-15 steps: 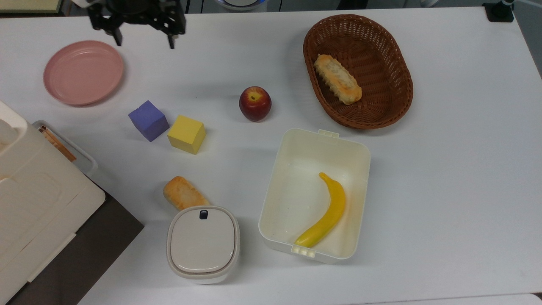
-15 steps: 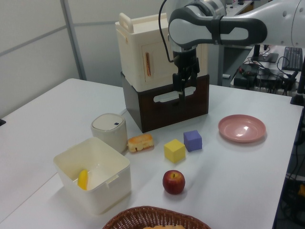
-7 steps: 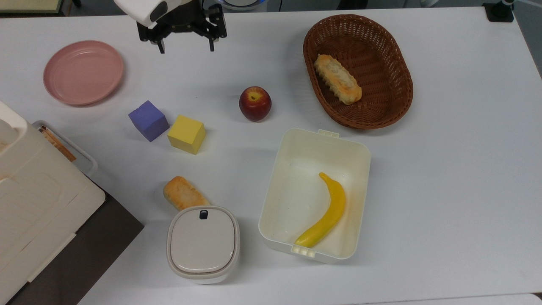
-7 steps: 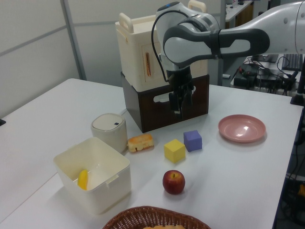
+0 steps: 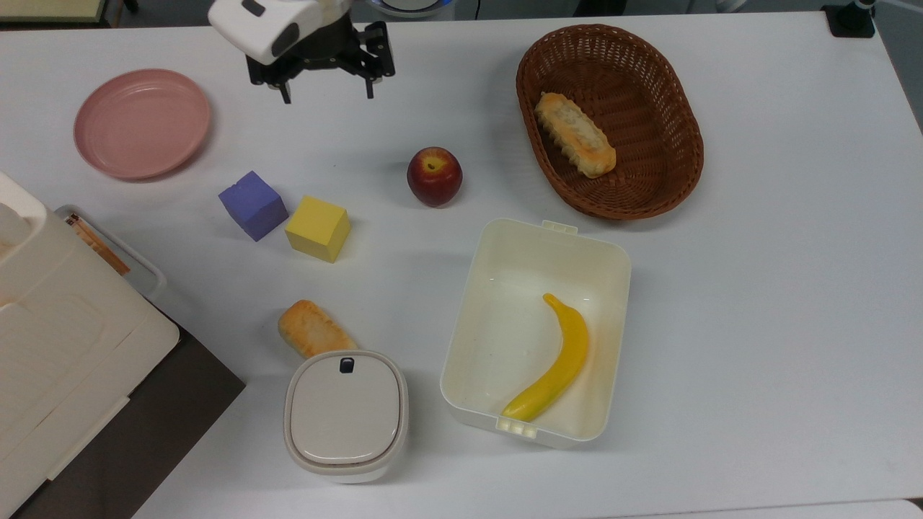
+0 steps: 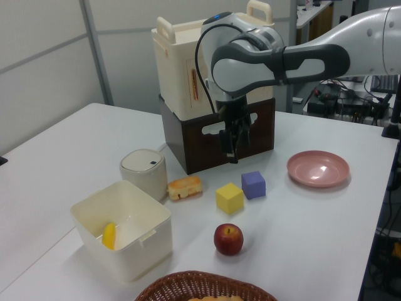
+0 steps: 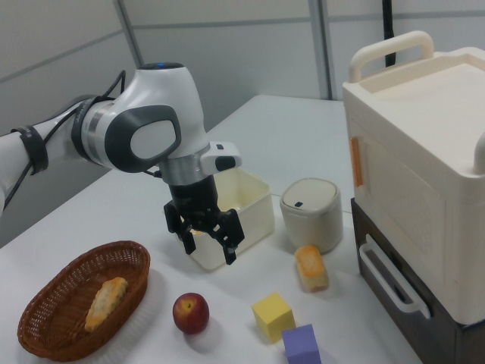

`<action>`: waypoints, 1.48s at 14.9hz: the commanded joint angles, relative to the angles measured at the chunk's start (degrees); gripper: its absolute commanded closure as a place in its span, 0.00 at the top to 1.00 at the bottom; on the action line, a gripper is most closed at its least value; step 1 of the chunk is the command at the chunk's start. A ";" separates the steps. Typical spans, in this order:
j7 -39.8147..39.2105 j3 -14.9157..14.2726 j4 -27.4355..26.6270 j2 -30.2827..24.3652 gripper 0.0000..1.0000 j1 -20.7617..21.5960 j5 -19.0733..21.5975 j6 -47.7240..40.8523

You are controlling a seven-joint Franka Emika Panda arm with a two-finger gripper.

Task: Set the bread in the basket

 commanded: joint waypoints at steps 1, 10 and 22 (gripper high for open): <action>0.67 2.23 -1.47 -0.81 1.00 0.54 1.26 1.35; 11.03 10.33 -1.47 1.99 1.00 8.95 1.35 1.00; 21.67 10.33 -1.38 17.11 1.00 27.34 0.30 4.95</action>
